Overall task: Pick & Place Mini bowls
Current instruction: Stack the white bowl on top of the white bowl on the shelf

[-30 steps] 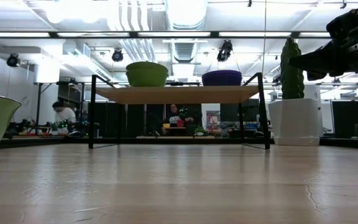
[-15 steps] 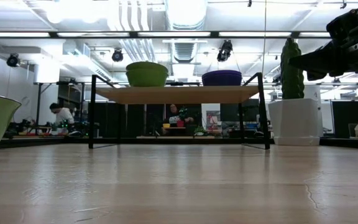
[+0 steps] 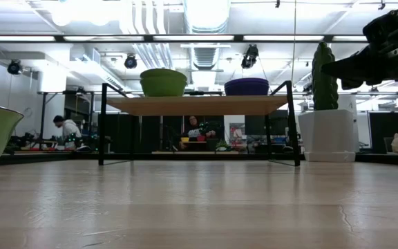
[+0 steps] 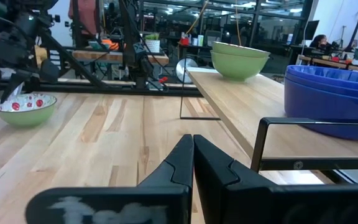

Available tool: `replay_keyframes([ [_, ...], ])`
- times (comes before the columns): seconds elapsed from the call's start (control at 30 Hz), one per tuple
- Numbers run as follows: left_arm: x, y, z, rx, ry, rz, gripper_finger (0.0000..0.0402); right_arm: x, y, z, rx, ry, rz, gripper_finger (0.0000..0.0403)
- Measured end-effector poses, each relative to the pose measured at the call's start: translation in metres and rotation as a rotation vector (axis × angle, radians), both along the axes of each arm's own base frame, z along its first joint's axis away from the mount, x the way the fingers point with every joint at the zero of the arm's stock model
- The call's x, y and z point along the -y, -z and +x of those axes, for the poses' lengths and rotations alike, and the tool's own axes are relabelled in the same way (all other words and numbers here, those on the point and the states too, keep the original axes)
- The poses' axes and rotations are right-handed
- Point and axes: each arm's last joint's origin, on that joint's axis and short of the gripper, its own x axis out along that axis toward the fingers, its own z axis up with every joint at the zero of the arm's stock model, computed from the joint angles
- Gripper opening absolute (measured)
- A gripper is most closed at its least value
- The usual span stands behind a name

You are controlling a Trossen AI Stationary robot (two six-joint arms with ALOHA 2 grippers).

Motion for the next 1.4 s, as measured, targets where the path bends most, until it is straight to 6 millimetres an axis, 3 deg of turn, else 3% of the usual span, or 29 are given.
replay_keyframes([
  [0.47, 0.003, 0.002, 0.002, 0.029, 0.026, 0.002, 0.0073, 0.000, 0.000, 0.000, 0.000, 0.000, 0.000, 0.0008],
  [0.73, -0.001, -0.016, 0.015, 0.081, -0.071, -0.101, 0.0073, 0.000, 0.000, 0.000, 0.000, 0.000, 0.000, 0.0008],
  [0.93, -0.008, -0.016, 0.022, 0.052, -0.123, -0.122, 0.0075, 0.000, 0.000, 0.000, 0.000, 0.000, 0.000, 0.0008],
  [1.4, -0.011, -0.013, 0.020, 0.015, -0.133, -0.094, 0.0148, 0.000, 0.000, 0.000, 0.000, 0.000, -0.001, 0.0008],
])
